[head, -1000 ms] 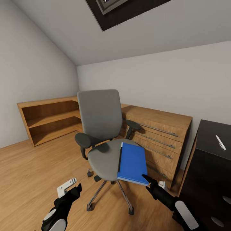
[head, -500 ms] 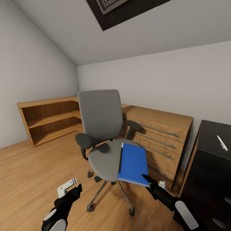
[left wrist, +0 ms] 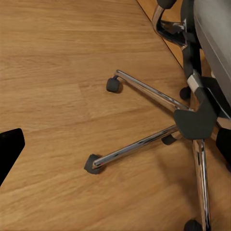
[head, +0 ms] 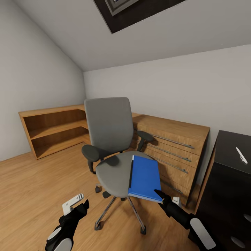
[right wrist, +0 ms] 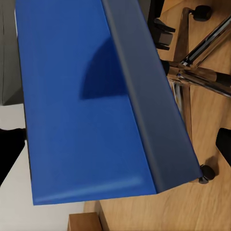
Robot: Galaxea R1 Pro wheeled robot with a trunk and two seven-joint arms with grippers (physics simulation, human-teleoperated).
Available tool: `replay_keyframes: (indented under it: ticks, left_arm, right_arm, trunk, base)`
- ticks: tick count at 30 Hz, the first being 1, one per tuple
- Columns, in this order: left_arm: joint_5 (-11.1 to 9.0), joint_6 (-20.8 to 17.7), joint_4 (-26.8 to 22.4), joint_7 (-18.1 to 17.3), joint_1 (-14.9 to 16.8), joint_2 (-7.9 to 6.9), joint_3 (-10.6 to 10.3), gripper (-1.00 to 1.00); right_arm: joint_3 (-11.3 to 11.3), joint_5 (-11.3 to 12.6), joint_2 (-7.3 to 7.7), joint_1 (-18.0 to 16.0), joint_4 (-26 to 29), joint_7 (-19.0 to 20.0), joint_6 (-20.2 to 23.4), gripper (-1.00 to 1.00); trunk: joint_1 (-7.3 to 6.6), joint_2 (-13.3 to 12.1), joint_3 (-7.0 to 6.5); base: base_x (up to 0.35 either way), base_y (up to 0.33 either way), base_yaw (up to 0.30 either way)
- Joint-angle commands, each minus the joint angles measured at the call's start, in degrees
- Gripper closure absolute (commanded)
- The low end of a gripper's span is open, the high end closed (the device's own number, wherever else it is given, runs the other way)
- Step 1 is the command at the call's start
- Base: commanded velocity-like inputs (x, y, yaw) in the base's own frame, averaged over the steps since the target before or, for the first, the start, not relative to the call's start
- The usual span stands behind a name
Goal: In the bedroom, organize the workspace by keeping the computer under the desk, ensuring the monitor is on the desk, placing the keyboard on the desk next to the monitor, placing the mouse on the desk next to the keyboard, moving the folder from the swivel chair onto the desk next to the mouse, stacking the notebook on top of the folder with the pen on top of the notebook, and positioning the swivel chair next to the desk.
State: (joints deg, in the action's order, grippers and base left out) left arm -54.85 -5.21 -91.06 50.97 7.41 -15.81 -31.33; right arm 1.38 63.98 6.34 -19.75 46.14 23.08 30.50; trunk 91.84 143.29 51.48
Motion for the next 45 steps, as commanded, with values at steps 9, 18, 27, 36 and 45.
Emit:
replay_keyframes:
  ticks: [9, 18, 27, 36, 45]
  left_arm:
    - [-0.08, -0.28, -0.08, 0.36, 0.06, -0.02, -0.13, -1.0]
    - [-0.04, -0.26, -0.08, 0.33, 0.06, -0.01, -0.14, -1.0]
    - [0.0, -0.15, -0.09, 0.34, 0.06, -0.01, -0.14, -1.0]
    - [-0.03, -0.02, -0.08, 0.52, 0.06, 0.0, -0.22, -1.0]
    - [-0.04, 0.13, -0.01, 0.53, 0.06, 0.11, -0.21, -1.0]
  right_arm:
    - [0.11, 0.26, -0.04, -0.03, 0.01, 0.12, 0.44, 1.0]
    - [0.11, 0.26, -0.02, -0.03, 0.01, 0.12, 0.44, 1.0]
    - [0.12, 0.26, -0.02, -0.03, 0.04, 0.27, 0.44, 1.0]
    - [0.18, 0.11, -0.02, -0.03, 3.34, 0.24, 0.11, 1.0]
    - [0.14, -5.72, -0.22, -0.03, 7.11, 0.21, -6.09, 1.0]
  trunk:
    - [-0.01, 0.03, 0.06]
    - [-0.01, 0.03, 0.06]
    - [-0.17, -0.05, -1.27]
    - [-2.14, -3.66, -2.88]
    - [-4.12, -7.27, -4.5]
  base:
    - [0.0, 0.0, 0.0]
    - [0.0, 0.0, 0.0]
    - [0.0, 0.0, 0.0]
    - [0.0, 0.0, 0.0]
    - [0.0, 0.0, 0.0]
